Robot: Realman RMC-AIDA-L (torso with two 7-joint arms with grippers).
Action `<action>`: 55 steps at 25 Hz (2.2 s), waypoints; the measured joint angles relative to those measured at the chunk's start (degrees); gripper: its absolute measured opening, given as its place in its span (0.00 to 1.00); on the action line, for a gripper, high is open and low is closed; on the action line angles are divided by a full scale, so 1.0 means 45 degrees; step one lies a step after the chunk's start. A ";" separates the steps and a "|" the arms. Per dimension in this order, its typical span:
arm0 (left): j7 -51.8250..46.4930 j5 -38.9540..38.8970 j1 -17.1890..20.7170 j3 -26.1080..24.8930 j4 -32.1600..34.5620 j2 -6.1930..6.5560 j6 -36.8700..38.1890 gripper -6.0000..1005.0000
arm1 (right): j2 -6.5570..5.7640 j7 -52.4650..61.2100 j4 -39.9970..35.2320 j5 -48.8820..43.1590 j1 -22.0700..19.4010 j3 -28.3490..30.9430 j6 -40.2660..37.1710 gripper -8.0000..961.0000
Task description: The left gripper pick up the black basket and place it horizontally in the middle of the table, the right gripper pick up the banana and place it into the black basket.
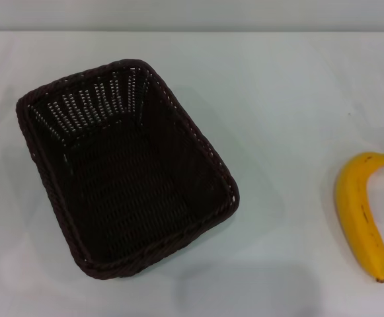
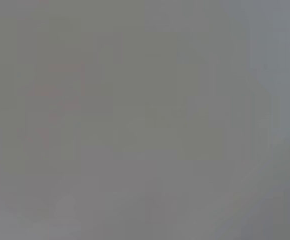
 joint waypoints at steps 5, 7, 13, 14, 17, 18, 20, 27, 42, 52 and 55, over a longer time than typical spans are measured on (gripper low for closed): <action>-0.4914 0.4912 -0.1455 0.1397 0.1725 0.1826 -0.0684 0.86 | 0.0000 0.0000 0.0000 -0.0001 0.0070 -0.0006 -0.0001 0.89; -0.5996 0.5789 -0.1949 0.2152 0.1994 0.2446 -0.1033 0.86 | -0.0001 0.0000 -0.0001 0.0000 0.0126 -0.0016 -0.0002 0.89; -0.7291 0.8940 -0.4412 0.3552 0.2326 0.3845 -0.2638 0.86 | 0.0018 0.0000 0.0047 0.0002 0.0287 -0.0081 -0.0042 0.89; -0.7268 0.9516 -0.4750 0.3566 0.2333 0.3887 -0.2845 0.86 | 0.0025 0.0000 0.0078 0.0001 0.0338 -0.0086 -0.0058 0.89; -0.6836 1.1560 -0.5692 0.3599 0.2343 0.3805 -0.3288 0.85 | 0.0046 0.0000 0.0129 0.0000 0.0484 -0.0091 -0.0094 0.89; -0.6674 1.2068 -0.5916 0.3621 0.2329 0.3692 -0.3297 0.85 | 0.0049 0.0000 0.0133 0.0003 0.0514 -0.0091 -0.0101 0.89; -0.6422 1.2957 -0.6291 0.3674 0.2298 0.3322 -0.3225 0.85 | 0.0055 0.0000 0.0142 -0.0002 0.0526 -0.0097 -0.0099 0.89; -0.5684 1.3568 -0.6675 0.3817 0.2206 0.2517 -0.2972 0.85 | 0.0072 0.0000 0.0268 0.0001 0.0461 -0.0098 -0.0087 0.89; -0.5002 1.3939 -0.6051 0.4319 0.1141 0.1636 -0.1124 0.82 | 0.0072 0.0000 0.0314 -0.0013 0.0519 -0.0096 -0.0046 0.89; -0.4879 1.3939 -0.6018 0.4320 0.1055 0.1341 -0.0836 0.67 | 0.0078 0.0000 0.0453 -0.0040 0.0485 -0.0096 -0.0015 0.89; -0.4953 1.3936 -0.5937 0.4313 0.1055 0.1326 -0.0836 0.56 | 0.0079 0.0000 0.0454 -0.0040 0.0459 -0.0097 -0.0006 0.89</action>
